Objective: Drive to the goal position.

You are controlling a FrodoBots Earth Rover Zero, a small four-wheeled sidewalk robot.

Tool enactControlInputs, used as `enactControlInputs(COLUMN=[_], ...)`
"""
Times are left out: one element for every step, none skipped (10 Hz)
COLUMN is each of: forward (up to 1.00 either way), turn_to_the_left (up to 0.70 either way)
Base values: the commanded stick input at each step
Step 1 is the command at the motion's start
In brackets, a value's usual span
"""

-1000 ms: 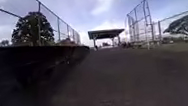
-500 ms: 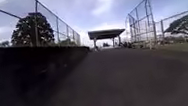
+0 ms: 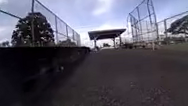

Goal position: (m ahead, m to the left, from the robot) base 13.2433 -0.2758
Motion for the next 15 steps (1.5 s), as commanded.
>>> enactControlInputs(forward=[0.85, 0.85, 0.85, 0.85, 0.85, 0.85, 0.85, 0.85, 0.85, 0.85, 0.85, 0.85, 0.85, 0.85, 0.85], turn_to_the_left=[-0.26, -0.33, -0.22, 0.0, 0.0, 0.0, 0.0, 0.0, 0.0, 0.0, 0.0, 0.0, 0.0, 0.0, 0.0])
